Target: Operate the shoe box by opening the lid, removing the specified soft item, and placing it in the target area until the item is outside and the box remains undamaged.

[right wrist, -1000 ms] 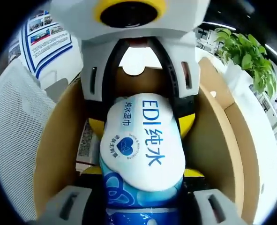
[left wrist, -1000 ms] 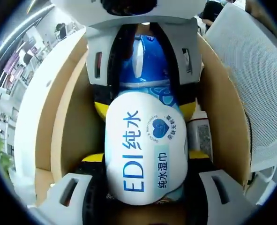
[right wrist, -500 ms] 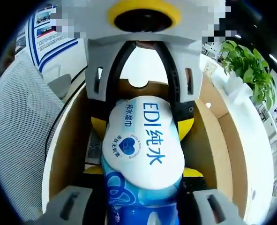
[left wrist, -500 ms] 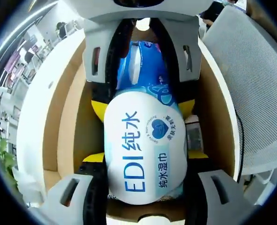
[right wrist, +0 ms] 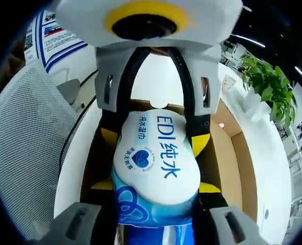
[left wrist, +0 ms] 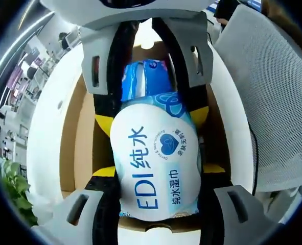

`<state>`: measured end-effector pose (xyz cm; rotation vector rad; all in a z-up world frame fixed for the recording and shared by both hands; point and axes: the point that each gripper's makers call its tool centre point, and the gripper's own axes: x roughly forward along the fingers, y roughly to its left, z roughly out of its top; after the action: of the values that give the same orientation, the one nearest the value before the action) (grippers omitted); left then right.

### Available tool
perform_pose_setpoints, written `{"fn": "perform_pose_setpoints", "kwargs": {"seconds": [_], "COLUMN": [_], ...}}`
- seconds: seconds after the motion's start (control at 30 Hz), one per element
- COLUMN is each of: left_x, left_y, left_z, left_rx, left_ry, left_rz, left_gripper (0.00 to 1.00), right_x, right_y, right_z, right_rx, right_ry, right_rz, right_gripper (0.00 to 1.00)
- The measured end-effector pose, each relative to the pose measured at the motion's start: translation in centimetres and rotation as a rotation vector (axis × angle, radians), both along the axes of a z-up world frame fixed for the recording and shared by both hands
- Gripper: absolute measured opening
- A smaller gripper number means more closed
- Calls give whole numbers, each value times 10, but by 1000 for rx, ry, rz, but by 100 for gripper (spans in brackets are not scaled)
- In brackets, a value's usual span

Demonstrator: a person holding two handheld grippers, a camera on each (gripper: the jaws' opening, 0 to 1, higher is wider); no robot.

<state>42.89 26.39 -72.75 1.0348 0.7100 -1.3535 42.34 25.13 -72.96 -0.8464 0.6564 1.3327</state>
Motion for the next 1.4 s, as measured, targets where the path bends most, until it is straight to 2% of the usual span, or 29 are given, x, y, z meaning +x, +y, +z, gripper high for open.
{"fn": "perform_pose_setpoints", "kwargs": {"seconds": [0.7, 1.0, 1.4], "left_x": [-6, -12, -21], "left_y": [-35, -66, -117], "left_z": [42, 52, 60], "left_rx": [-17, -33, -47], "left_ry": [-75, -96, -116], "left_rz": [-62, -99, -186], "left_gripper": [60, 60, 60], "right_x": [-6, -12, -22], "right_y": [-35, -64, -115], "right_z": [44, 54, 61], "right_rx": [16, 2, -9], "right_ry": [-71, -92, -113], "right_rz": [-50, -83, -171], "right_gripper": [55, 55, 55]}}
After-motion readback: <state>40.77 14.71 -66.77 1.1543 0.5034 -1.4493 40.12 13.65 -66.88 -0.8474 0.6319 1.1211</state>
